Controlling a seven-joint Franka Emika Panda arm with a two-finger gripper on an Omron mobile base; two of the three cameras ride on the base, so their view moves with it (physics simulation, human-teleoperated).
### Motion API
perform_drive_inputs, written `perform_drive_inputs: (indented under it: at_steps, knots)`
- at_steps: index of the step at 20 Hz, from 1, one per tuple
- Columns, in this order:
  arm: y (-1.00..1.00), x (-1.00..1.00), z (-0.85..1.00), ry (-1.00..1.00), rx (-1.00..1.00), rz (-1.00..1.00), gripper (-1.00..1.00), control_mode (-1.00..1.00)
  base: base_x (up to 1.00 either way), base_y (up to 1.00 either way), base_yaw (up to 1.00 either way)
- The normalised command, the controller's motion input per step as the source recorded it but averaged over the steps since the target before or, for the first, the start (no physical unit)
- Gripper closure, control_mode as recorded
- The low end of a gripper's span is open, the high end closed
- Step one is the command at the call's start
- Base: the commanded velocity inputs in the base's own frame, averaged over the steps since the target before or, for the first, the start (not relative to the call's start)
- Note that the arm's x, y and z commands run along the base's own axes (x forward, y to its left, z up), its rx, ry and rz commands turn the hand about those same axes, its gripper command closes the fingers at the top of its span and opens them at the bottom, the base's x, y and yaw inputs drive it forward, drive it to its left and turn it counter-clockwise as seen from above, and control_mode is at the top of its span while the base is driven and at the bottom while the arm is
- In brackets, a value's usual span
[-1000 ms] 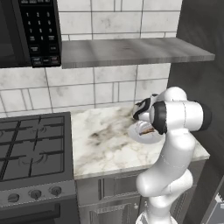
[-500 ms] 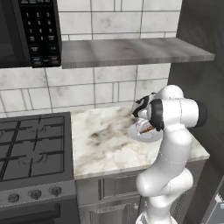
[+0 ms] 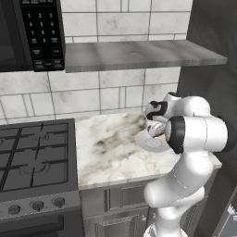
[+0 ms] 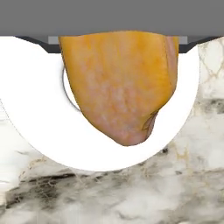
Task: Place the chicken drumstick on the counter behind the older chicken drumstick on the same shelf of the fridge to maintain FIFO order. Close the fridge door when finished.
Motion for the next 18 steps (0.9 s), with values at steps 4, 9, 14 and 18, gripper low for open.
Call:
perform_drive_inputs:
  at_steps: [4,9,14,18]
  knots:
    - [0.14,-0.88,0.98,-0.08,0.0,0.0,1.0,-1.0,0.0,0.0,0.0]
    - [0.19,-0.99,1.0,-0.04,0.0,0.0,1.0,-1.0,0.0,0.0,0.0]
    - [0.33,-0.86,1.0,0.0,0.0,0.0,1.0,-1.0,0.0,0.0,0.0]
    - [0.34,-0.81,0.93,0.0,0.0,0.0,1.0,-1.0,0.0,0.0,0.0]
